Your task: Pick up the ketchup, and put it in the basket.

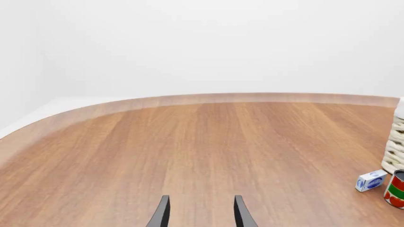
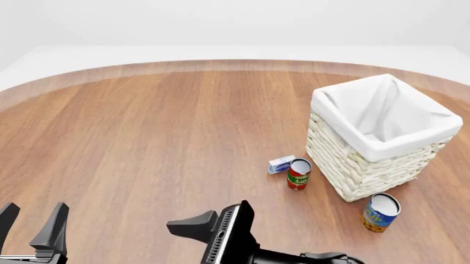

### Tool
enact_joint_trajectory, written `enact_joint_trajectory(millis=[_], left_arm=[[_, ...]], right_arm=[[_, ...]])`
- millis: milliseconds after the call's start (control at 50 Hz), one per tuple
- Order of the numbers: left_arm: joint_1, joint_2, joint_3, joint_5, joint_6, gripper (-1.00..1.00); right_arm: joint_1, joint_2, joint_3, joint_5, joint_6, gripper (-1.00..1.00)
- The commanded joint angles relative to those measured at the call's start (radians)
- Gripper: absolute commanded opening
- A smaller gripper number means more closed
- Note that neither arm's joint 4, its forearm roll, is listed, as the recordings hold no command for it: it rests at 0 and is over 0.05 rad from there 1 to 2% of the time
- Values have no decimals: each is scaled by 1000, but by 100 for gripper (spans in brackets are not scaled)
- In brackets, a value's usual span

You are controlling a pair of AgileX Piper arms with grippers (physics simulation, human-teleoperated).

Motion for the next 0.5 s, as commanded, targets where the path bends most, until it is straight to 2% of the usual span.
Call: enact_joint_trajectory(millis=[20,500], left_arm=[[0,0,0,0,0,100],[0,0,0,0,0,100]], right_arm=[[31,53,-43,10,34,100],[111,120,-118,25,124,100]])
